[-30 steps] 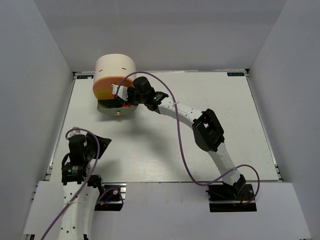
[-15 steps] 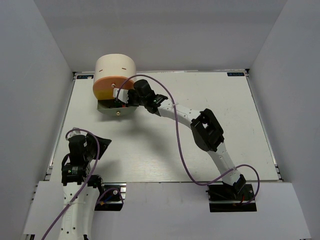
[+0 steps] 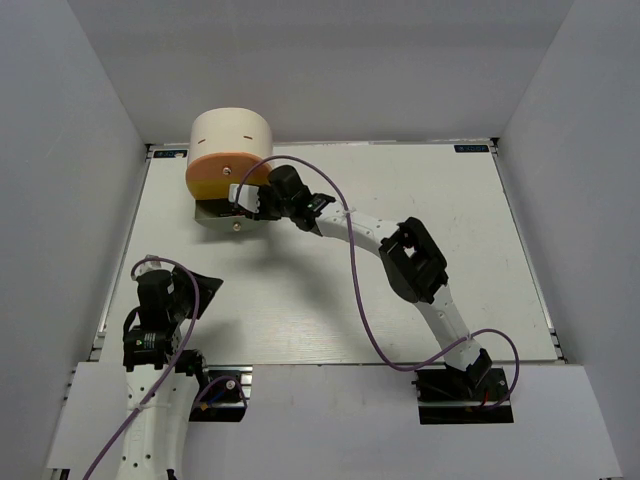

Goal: Sort the stationery into containers
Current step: Place the pen in the drawer, then close the drawer in the storage box.

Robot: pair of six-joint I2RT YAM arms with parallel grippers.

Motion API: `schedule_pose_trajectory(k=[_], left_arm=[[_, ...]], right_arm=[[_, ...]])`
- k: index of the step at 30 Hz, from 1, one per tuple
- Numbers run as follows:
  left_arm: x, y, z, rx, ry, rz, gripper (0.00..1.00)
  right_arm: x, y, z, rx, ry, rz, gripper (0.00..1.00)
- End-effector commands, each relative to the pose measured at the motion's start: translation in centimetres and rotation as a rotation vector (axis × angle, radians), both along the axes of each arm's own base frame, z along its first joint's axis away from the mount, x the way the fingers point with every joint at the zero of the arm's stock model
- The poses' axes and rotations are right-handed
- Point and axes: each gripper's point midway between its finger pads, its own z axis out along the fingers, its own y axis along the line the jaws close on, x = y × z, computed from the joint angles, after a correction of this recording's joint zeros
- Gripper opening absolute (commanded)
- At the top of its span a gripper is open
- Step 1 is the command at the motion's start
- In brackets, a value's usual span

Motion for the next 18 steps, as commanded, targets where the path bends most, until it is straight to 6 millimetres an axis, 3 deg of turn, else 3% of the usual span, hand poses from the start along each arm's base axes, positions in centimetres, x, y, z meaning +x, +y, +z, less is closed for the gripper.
schedule_pose_trajectory(k=[1, 5, 7, 9, 12, 13, 16, 17, 18], left_arm=[[0.3, 0.0, 0.5, 0.000, -0.020, 0.000, 0.54], [0.3, -0.1, 0.3, -0.005, -0.020, -0.008, 0.54], [0.3, -0.1, 0.3, -0.005, -0.020, -0.008, 0.54], [0.4, -0.1, 0.1, -0.006, -0.011, -0.008, 0.54], [0.4, -0.1, 0.1, -0.006, -0.011, -0.008, 0.54], [0.4, -0.1, 0.2, -0.013, -0.010, -0.002, 0.54], [0.6, -0.3, 0.3, -0.017, -0.030, -0.010, 0.54], [0.6, -0.3, 0.3, -0.017, -0.030, -0.010, 0.54], [0.6, -0.3, 0.2, -0.018, -0.021, -0.010, 0.54]], right_arm=[[-0.3, 0.0, 3.4, 0.047, -0.044, 0.007, 0.44], [-0.7, -0.3, 4.0, 0.057, -0.036, 0.006, 0.45], [-1.2, -0.5, 5.6, 0.091, -0.027, 0.004, 0.45], [-1.9, -0.8, 9.0, 0.164, -0.025, 0.011, 0.45], [-3.9, -1.1, 12.1, 0.234, -0.002, 0.081, 0.28], [-5.7, -0.7, 12.6, 0.249, 0.027, 0.167, 0.19], [-9.1, -0.6, 10.3, 0.176, 0.111, 0.325, 0.07], [-10.0, -0.2, 10.9, 0.177, 0.125, 0.385, 0.02], [-11.2, -0.9, 9.0, 0.113, 0.200, 0.405, 0.00]])
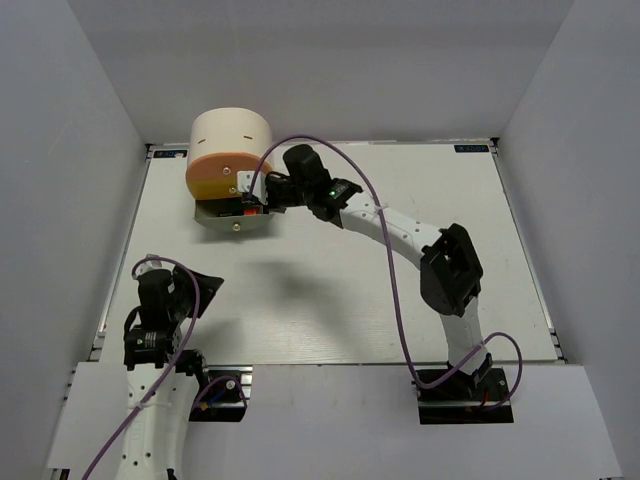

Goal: Sort the stationery into containers
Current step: Close the drawer in the storage box.

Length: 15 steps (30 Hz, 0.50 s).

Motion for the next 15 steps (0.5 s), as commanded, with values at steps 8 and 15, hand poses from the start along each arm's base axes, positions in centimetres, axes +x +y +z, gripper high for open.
schedule_pose_trajectory(k=[8, 15], left_arm=[[-0.2, 0.0, 0.7, -0.003, -0.013, -0.001, 0.54], [-0.2, 0.0, 0.7, -0.003, -0.015, -0.001, 0.54]], right_arm=[[-3.4, 2.2, -6.3, -0.176, 0.167, 0.270, 0.00], [-0.9, 2.1, -10.2, -0.241, 0.111, 0.168, 0.00]])
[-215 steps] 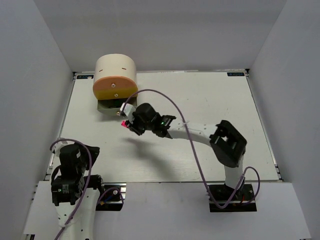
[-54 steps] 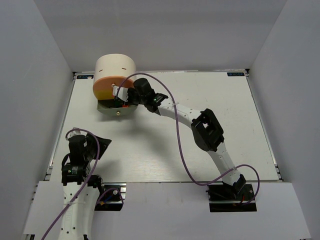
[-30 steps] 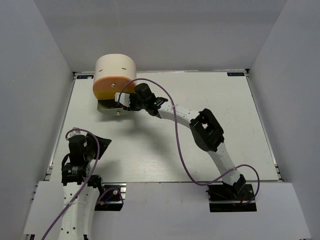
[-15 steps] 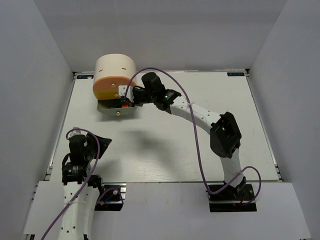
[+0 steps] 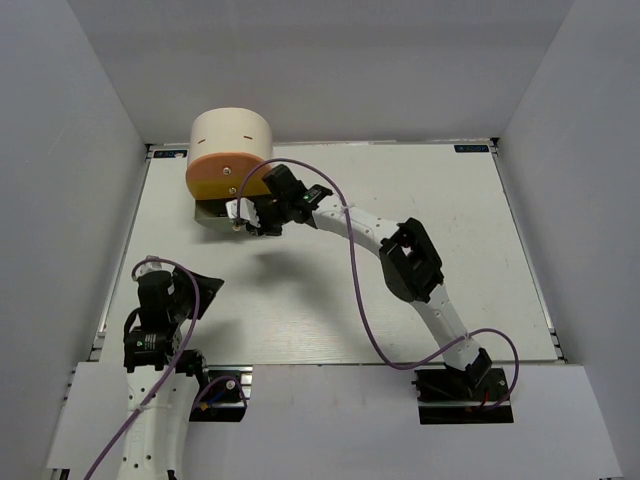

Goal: Sort the stationery into containers
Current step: Close the drawer in the storage box.

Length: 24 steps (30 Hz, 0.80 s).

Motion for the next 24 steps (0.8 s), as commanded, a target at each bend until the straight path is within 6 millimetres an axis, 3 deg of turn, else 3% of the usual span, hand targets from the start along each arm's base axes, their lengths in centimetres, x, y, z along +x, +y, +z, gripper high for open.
schedule_pose_trajectory(k=[1, 9, 12, 20, 24], left_arm=[[0.1, 0.1, 0.7, 0.002, -0.015, 0.001, 0.54], [0.4, 0.0, 0.5, 0.003, -0.004, -0.012, 0.54], [0.4, 0.0, 0.4, 0.002, 0.007, -0.012, 0.54], [0.4, 0.0, 0.8, 0.008, 0.017, -0.017, 0.56], [0.4, 0.1, 0.8, 0.014, 0.017, -0.010, 0.58]], right_arm=[[1.8, 0.0, 0.4, -0.004, -0.090, -0.063, 0.00], [6.7, 0.3, -1.6, -0.008, -0.216, -0.277, 0.00], [7.5, 0.7, -2.2, -0.002, -0.237, -0.304, 0.00], [9.3, 1.8, -1.7, 0.063, -0.289, -0.374, 0.00], [10.1, 2.3, -0.5, 0.123, -0.323, -0.396, 0.00]])
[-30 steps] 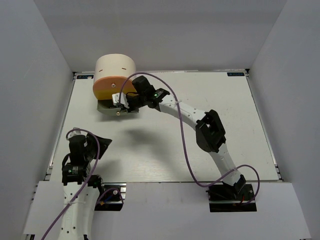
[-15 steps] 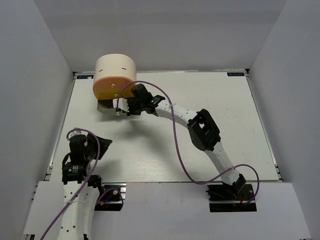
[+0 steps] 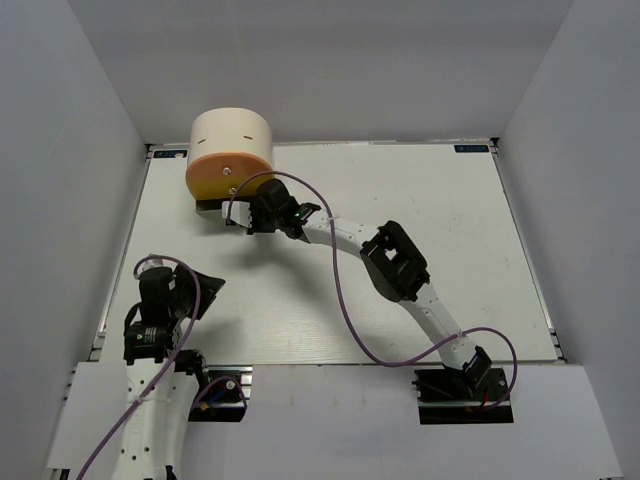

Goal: Sort the stationery into containers
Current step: Close the drawer in the storage box.

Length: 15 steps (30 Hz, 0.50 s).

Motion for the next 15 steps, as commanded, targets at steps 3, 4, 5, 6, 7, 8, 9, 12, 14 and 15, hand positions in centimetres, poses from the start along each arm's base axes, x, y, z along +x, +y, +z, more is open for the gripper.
schedule_pose_trajectory(k=[3, 4, 5, 6, 7, 8, 9, 12, 14, 15], left_arm=[[0.5, 0.2, 1.5, 0.013, -0.023, -0.003, 0.58], [0.5, 0.2, 1.8, 0.021, -0.033, -0.008, 0.58], [0.6, 0.2, 1.6, 0.020, -0.024, -0.008, 0.58], [0.5, 0.0, 1.6, 0.020, -0.024, -0.017, 0.58], [0.5, 0.0, 1.6, 0.020, -0.024, -0.017, 0.58], [0.6, 0.0, 1.5, 0.019, -0.015, -0.018, 0.58], [0.6, 0.0, 1.9, 0.020, -0.024, -0.017, 0.58], [0.6, 0.0, 1.9, 0.020, -0.024, -0.017, 0.59], [0.7, 0.0, 1.7, 0.019, -0.015, -0.018, 0.59], [0.7, 0.0, 1.7, 0.019, -0.015, -0.018, 0.59]], right_arm=[[3.3, 1.7, 5.4, 0.168, -0.151, -0.076, 0.00], [3.5, 1.9, 5.9, 0.184, -0.163, -0.081, 0.00], [3.8, 1.8, 5.6, 0.181, -0.169, -0.100, 0.00], [4.1, 1.9, 6.0, 0.198, -0.185, -0.108, 0.00], [4.3, 1.9, 6.1, 0.200, -0.189, -0.115, 0.00], [4.5, 1.8, 5.7, 0.194, -0.193, -0.122, 0.00], [4.8, 1.7, 5.9, 0.197, -0.198, -0.130, 0.00], [5.2, 1.6, 5.6, 0.199, -0.216, -0.154, 0.00], [5.6, 1.5, 5.5, 0.202, -0.225, -0.160, 0.00], [5.9, 1.3, 5.3, 0.204, -0.225, -0.164, 0.00]])
